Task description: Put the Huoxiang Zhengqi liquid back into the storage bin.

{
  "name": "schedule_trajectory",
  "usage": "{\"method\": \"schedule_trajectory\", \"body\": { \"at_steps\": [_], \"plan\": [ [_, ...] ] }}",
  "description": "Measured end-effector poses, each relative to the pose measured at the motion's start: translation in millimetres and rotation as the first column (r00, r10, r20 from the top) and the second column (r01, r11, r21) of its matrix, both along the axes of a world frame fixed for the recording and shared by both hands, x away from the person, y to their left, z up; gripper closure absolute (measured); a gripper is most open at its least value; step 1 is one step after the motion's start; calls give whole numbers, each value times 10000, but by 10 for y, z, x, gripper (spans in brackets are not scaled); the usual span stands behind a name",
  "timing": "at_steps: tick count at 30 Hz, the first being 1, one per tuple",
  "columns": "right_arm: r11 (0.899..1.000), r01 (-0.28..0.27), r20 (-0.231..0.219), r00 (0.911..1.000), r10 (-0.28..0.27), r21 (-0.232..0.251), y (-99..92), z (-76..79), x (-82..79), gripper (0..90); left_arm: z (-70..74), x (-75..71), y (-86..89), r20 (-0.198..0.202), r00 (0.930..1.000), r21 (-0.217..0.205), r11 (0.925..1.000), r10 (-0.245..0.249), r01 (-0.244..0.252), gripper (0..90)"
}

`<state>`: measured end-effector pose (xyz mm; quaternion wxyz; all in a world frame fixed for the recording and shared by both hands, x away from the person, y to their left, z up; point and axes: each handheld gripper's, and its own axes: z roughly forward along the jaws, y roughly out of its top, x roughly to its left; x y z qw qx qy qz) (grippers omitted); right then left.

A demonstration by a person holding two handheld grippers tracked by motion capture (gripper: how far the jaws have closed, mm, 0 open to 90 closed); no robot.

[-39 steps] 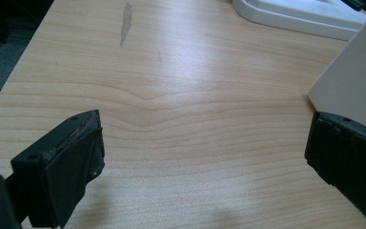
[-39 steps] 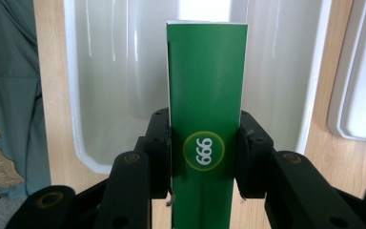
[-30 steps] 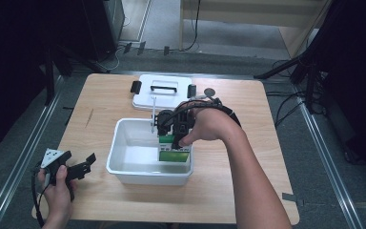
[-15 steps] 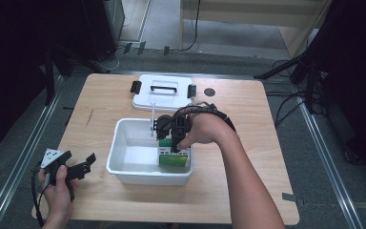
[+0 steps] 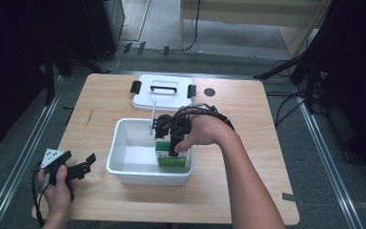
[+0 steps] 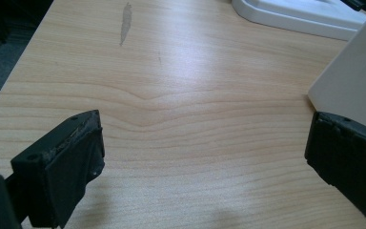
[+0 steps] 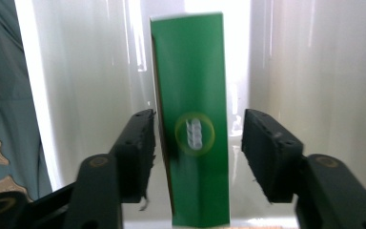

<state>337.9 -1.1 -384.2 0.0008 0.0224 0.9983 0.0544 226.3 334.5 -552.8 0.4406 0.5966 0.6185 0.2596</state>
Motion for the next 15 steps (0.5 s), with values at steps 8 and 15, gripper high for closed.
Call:
{"method": "schedule_trajectory", "body": {
  "at_steps": [8,15],
  "plan": [
    [9976,497,168,9986,-506,489,-80,130,-20,257,-1,3,1,-16,10000,-6,10000,22,-22,3],
    [9905,1071,458,9927,-1113,861,-208,266,-40,204,0,3,0,-44,10000,12,10000,19,-19,3]
  ]
}}
